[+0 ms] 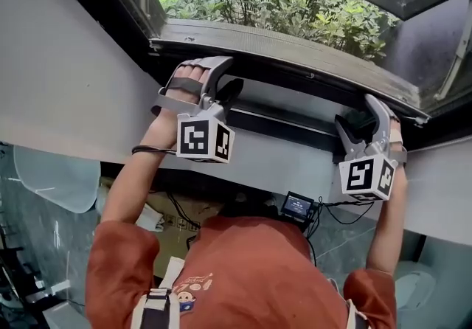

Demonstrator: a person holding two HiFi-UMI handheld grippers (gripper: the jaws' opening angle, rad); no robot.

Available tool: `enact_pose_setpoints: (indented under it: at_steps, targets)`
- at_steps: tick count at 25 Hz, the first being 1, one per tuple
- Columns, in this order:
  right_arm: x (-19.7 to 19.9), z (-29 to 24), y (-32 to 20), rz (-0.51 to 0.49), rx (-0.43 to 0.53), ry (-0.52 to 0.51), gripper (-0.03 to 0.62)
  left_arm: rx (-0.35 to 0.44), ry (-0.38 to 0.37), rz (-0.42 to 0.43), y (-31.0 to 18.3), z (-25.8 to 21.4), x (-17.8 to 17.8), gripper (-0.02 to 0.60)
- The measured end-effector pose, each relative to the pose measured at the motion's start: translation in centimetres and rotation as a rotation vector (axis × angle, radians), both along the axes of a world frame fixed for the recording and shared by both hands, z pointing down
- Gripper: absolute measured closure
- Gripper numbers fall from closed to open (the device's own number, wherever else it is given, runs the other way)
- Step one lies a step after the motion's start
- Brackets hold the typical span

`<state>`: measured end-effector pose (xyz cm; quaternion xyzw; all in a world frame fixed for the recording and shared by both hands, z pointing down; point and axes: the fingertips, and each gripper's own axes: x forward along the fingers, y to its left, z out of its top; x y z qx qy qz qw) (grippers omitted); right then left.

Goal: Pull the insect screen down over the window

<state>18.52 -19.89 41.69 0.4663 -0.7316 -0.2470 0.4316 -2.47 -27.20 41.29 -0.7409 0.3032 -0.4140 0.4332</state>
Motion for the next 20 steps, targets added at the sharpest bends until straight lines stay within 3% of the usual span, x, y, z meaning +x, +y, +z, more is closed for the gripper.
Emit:
enact_pose_setpoints:
  at_steps: [10, 20]
  targets:
    - [-0.08, 0.13, -0.06, 0.0, 0.02, -0.026, 0.26, 0.038, -0.017, -0.022, -0.39, 0.11, 0.05, 0.348]
    - [-0.03, -0.08, -0.58, -0.004, 0.065, -0.009, 0.261, 0.023, -0.023, -0.038, -0.64, -0.16, -0.1, 0.348]
